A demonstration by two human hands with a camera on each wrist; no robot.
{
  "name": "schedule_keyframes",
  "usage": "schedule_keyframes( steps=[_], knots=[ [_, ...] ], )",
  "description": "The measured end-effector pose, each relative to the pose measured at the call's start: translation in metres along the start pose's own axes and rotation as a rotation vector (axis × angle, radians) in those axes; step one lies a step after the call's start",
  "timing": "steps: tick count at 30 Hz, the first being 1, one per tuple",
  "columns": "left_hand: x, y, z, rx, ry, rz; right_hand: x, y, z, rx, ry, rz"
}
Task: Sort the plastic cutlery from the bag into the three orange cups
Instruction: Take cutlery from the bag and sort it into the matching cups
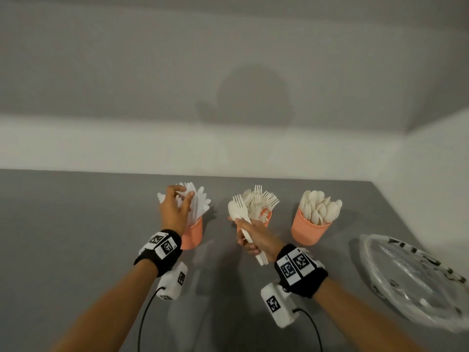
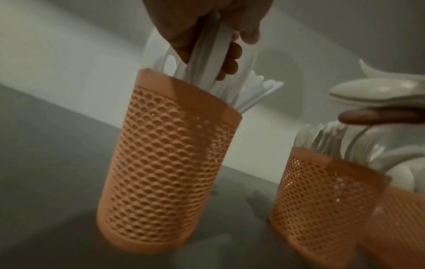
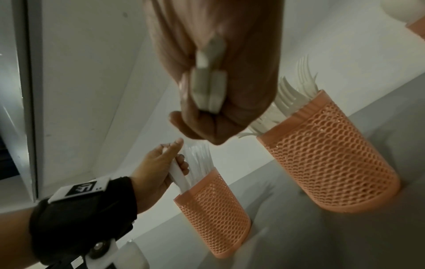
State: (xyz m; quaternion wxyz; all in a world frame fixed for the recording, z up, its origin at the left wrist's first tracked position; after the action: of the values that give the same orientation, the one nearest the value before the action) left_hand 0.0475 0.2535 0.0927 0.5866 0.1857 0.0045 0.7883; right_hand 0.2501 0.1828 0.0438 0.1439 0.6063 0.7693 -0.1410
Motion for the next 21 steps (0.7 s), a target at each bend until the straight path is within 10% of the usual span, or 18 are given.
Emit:
schedule_keyframes(
  steps=[7, 14, 21],
  knots=[
    [-0.003, -0.015, 0.039, 0.494, -0.424, -0.168, 0.004, -0.006, -0.006, 0.005, 0.03, 0.001],
    [-0.011, -0.038, 0.013, 0.845, -0.362, -0.447, 0.003, -0.013, -0.01, 0.026, 0.063, -0.048],
    [-0.02, -0.018, 0.066, 0.415, -0.315, -0.198, 0.001, -0.012, -0.013, 0.089, 0.093, -0.054]
  ],
)
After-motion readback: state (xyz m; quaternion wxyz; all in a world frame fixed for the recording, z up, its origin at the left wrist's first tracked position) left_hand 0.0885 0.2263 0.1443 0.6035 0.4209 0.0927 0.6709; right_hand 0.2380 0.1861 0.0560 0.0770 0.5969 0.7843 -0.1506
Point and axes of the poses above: each hand's wrist, its own x-axis towards the middle knuckle, its own y-axis out of the back of the hand, z = x × y, the point moved 10 cm from there along x, towards the middle knuckle, and after that the axes turned 2 degrees about -z, right-handed, at the moved point
